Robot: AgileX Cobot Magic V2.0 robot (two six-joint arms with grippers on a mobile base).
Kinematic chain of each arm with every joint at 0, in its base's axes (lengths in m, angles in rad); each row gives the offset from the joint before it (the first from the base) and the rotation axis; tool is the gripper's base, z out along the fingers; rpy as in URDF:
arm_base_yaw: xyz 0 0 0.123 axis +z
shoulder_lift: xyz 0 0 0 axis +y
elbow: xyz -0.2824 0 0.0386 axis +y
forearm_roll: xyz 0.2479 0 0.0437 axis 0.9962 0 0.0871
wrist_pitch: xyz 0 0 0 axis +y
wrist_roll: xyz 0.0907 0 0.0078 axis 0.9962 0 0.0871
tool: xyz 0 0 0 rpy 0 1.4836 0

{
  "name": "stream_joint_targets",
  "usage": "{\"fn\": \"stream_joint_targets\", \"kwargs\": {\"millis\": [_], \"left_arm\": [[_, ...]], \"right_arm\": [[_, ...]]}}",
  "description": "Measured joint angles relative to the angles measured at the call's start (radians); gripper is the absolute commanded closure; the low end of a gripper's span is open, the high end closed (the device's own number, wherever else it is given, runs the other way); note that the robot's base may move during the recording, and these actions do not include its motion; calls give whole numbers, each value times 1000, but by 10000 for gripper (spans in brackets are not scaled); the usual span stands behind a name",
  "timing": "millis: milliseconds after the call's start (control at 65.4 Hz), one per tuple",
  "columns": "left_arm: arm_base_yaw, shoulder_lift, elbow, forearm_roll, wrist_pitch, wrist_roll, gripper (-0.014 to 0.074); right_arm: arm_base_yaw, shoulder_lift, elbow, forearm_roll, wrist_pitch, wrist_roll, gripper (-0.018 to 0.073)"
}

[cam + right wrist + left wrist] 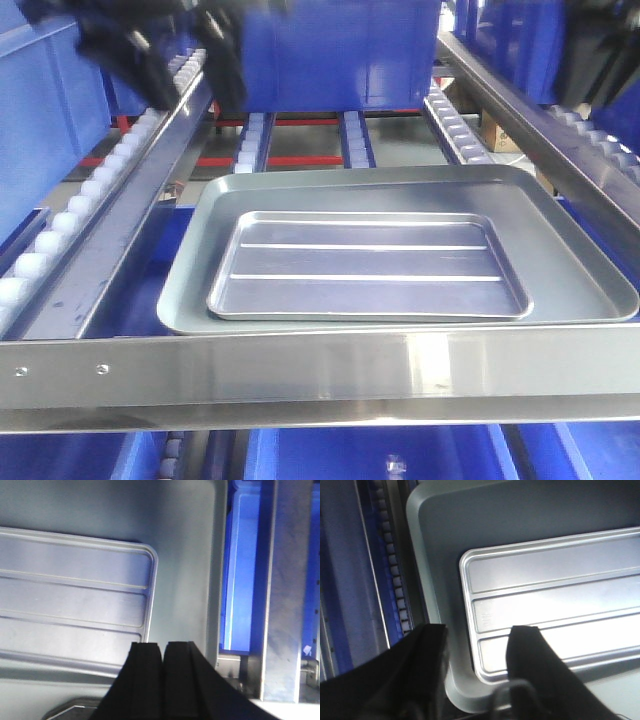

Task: Grab silver tray and stack on right shelf
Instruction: 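Open both grippers and raise them away from the trays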

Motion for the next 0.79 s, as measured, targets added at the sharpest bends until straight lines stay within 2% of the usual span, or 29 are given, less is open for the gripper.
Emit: {"fn": "stream_joint_targets", "kwargs": {"millis": [76, 260, 581, 795], "left_arm": [[-30, -85, 60, 25, -7, 0, 704], [-86, -296, 287, 68, -108, 0, 687], [-93, -641, 726, 126, -413, 0, 687], [-93, -734, 895, 137, -593, 0, 689]], "right_arm": [[0, -84, 57, 0, -13, -2, 506], [0, -303, 274, 0, -105, -22, 506], [0, -722, 680, -2, -364, -30, 506], [0, -892, 808, -4, -476, -32, 506]]}}
